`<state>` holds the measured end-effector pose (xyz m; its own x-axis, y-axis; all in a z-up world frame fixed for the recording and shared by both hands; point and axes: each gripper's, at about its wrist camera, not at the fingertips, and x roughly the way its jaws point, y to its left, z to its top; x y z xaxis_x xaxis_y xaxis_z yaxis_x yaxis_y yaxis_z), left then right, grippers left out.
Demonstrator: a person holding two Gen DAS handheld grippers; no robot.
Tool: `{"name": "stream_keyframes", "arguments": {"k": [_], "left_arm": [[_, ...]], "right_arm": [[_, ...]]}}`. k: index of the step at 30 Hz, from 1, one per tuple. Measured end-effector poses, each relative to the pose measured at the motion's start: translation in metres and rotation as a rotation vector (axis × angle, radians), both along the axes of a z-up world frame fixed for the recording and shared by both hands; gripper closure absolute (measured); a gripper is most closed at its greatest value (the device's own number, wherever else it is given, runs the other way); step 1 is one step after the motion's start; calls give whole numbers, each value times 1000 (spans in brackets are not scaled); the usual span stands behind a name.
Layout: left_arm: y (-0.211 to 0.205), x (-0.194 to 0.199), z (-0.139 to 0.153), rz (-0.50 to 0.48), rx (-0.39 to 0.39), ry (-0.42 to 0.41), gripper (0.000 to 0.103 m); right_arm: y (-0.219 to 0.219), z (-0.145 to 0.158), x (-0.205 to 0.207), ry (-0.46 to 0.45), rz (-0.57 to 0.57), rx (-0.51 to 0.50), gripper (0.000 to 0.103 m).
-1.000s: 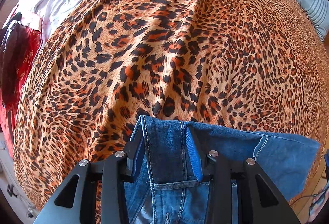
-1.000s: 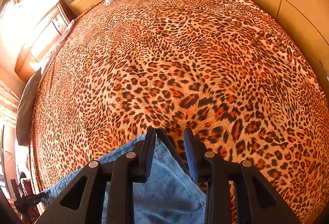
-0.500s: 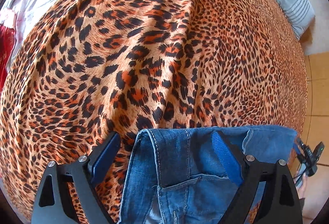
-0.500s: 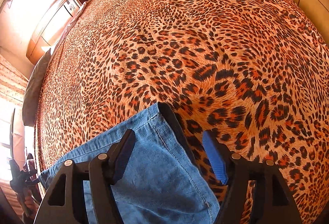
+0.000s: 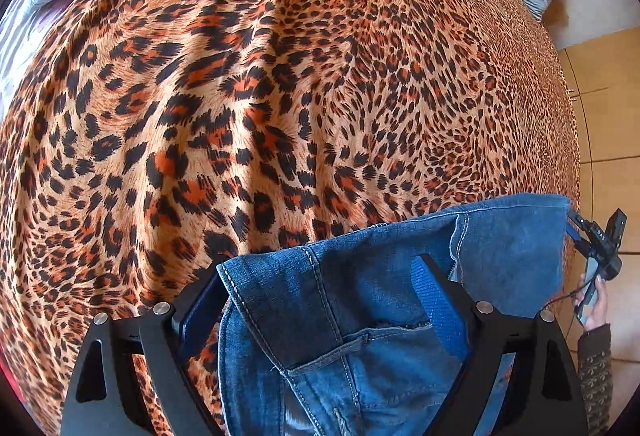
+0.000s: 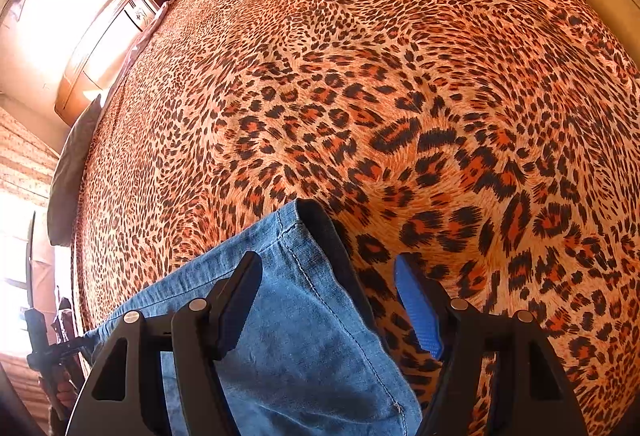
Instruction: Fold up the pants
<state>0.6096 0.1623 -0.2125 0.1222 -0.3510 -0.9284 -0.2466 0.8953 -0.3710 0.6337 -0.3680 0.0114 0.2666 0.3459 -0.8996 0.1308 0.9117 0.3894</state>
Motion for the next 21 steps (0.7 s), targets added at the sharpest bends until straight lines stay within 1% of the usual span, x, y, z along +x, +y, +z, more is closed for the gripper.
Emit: {"name": "stream_keyframes", "arguments": {"k": [2,3,5,7,10,12,14,15,16,17,18,19,20,21], "left_arm": [[1,-5,-2,24,-23,-1,14],[4,-7,-2,33,-23,7,14],[9,-10,-4,51,-27,20,15],[12,-12,0,62,-33,15,15],[11,-13,1,71,-20,21,15],[9,-13,2,68,-7,26,16],[5,-12,3,70,13,30,19],[3,-11,2,72,27,33,21],[3,-12,3,77,43,37,27],[2,-12,4,81,60,43,35],[0,-11,4,85,78,50,40],[1,-12,4,87,95,60,51],[3,-14,5,92,96,68,56],[5,-15,7,107,73,72,59]], "right_arm": [[3,-2,3,6,9,-1,33],[2,-5,4,13,8,17,33],[2,-8,9,19,6,41,28],[6,-8,12,10,13,53,23],[23,-5,19,-1,71,75,23],[41,-3,24,10,130,26,26],[58,-3,28,28,187,-59,37],[63,-1,30,27,205,-101,49],[65,0,30,25,215,-121,78],[66,0,31,32,224,-109,96],[68,4,30,17,230,-122,97],[70,9,28,0,244,-136,97],[73,14,26,-13,248,-148,97],[74,18,24,-24,245,-151,97]]}}
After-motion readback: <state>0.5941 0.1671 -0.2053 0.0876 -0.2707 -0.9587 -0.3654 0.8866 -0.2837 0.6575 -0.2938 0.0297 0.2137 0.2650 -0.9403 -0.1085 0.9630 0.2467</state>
